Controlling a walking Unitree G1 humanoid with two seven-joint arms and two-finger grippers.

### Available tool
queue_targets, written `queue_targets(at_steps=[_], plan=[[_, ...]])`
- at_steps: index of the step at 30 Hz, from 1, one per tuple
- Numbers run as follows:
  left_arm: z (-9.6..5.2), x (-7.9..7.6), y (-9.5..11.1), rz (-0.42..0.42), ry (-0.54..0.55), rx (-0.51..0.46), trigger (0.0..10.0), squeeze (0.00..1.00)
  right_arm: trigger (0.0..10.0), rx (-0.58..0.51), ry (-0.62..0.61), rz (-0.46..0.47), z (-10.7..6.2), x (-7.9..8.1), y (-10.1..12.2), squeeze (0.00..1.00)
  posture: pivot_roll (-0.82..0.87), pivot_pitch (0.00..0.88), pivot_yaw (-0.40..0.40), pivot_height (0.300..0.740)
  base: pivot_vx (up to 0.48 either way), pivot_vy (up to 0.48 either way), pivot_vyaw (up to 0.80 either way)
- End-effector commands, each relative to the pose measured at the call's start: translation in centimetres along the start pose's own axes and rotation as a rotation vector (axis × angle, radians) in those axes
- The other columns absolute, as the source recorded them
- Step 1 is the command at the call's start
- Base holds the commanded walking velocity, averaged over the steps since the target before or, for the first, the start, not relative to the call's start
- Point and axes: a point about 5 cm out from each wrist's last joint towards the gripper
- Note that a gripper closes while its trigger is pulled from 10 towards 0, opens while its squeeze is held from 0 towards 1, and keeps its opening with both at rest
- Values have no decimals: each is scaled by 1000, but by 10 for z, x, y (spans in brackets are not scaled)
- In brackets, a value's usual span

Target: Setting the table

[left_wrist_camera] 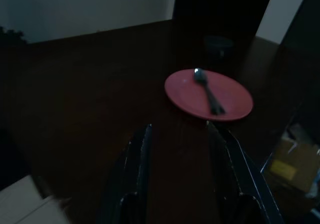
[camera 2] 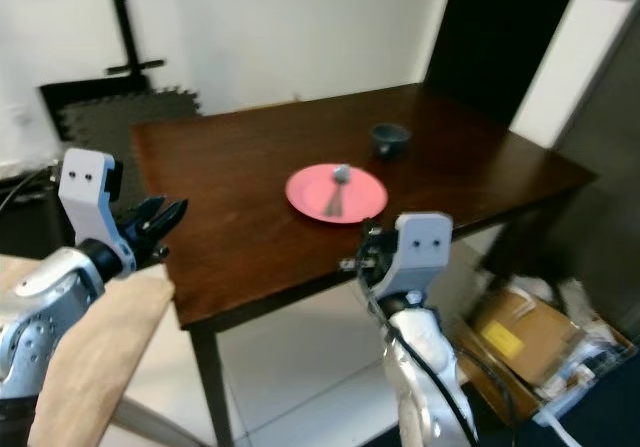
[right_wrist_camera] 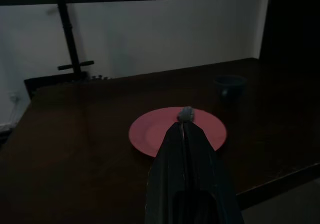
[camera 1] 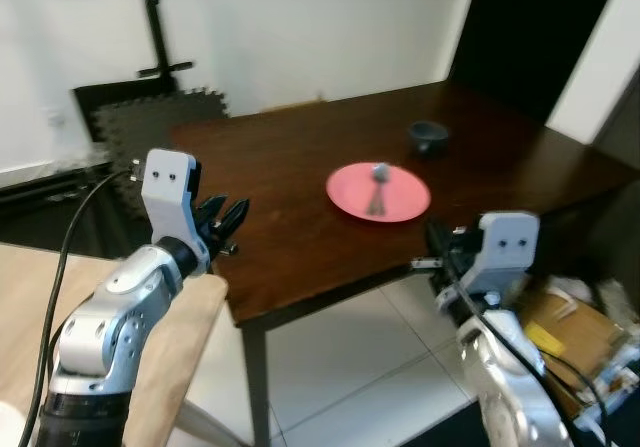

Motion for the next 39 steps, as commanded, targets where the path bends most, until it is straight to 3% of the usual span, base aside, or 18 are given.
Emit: queue_targets(at_steps=[1, 14, 39], plan=[[-3, 6, -1, -31, 26, -1, 10000, 0, 10000, 9, 6, -6, -1, 3, -2, 0, 36, 43, 12, 740, -285, 390, 0], [-2, 5, -1, -14, 28, -1, 10000, 0, 10000, 9, 4, -5, -1, 3, -2, 0, 37, 44, 11, 740, -277, 395, 0], [-1, -1, -2, 37, -7, 7, 10000, 0, 10000, 12, 2, -7, -3, 3, -3, 0, 34, 47, 12, 740, 0, 0, 0]])
Point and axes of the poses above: a point about 5 cm out from each wrist's last joint towards the gripper, its own z axis pointing out of the wrist towards the gripper, its own y axis along the axis of the wrist's last joint, x = y × z, and after that the axes turned 10 degrees about -z, right-handed
